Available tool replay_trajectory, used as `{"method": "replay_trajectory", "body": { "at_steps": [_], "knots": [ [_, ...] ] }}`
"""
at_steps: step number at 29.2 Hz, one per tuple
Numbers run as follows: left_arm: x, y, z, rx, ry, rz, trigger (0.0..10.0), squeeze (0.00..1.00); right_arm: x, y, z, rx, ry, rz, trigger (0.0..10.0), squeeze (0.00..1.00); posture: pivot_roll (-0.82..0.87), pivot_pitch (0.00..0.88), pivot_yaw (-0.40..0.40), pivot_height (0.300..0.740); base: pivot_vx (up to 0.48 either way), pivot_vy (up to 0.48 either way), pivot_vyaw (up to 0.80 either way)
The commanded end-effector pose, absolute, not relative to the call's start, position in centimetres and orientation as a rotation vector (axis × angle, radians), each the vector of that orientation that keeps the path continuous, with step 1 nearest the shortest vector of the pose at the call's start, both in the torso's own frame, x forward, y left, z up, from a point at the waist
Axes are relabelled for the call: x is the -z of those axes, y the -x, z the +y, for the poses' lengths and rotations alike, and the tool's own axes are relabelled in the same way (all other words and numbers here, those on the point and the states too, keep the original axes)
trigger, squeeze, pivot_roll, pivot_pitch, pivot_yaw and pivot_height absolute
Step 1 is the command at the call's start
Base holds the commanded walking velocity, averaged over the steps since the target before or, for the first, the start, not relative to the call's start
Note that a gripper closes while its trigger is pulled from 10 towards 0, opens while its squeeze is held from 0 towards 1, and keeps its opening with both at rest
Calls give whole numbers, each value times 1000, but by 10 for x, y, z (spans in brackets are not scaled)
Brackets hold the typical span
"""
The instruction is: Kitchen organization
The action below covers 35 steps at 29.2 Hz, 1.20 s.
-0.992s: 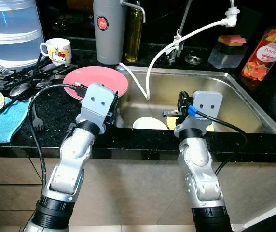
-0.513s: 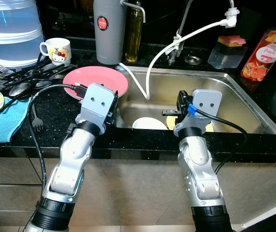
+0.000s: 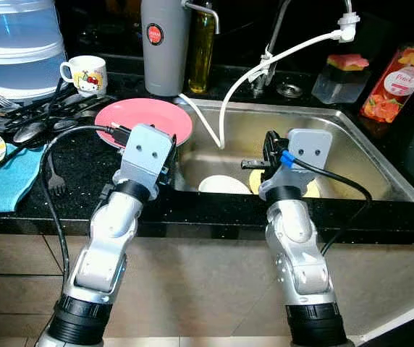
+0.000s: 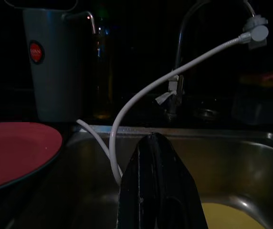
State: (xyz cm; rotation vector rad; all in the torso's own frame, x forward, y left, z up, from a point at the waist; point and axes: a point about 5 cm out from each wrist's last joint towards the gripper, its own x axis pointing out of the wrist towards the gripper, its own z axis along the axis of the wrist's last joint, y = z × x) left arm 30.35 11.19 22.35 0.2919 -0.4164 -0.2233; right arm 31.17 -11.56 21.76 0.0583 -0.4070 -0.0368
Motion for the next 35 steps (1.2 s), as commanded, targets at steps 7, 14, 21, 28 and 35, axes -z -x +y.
{"method": "replay_trajectory", "body": {
  "at_steps": [7,14,21,28,35],
  "knots": [
    [-223,-304,107,241,-292,-416,10000,0,-217,-313,-113,33,-63,-402,10000,0,235,1,-97,740,0,0,0],
    [-223,-304,105,246,-289,-418,10000,0,-217,-312,-115,35,-57,-404,10000,0,227,0,-90,740,0,0,0],
    [-223,-304,105,249,-290,-417,10000,0,-218,-312,-116,46,-62,-406,10000,0,231,0,-89,740,0,0,0],
    [-224,-304,103,256,-288,-423,10000,0,-217,-312,-114,41,-62,-403,10000,0,233,0,-88,740,0,0,0],
    [-223,-303,103,258,-290,-419,10000,0,-217,-312,-117,48,-57,-404,10000,0,231,0,-89,740,0,0,0]
  ]
}}
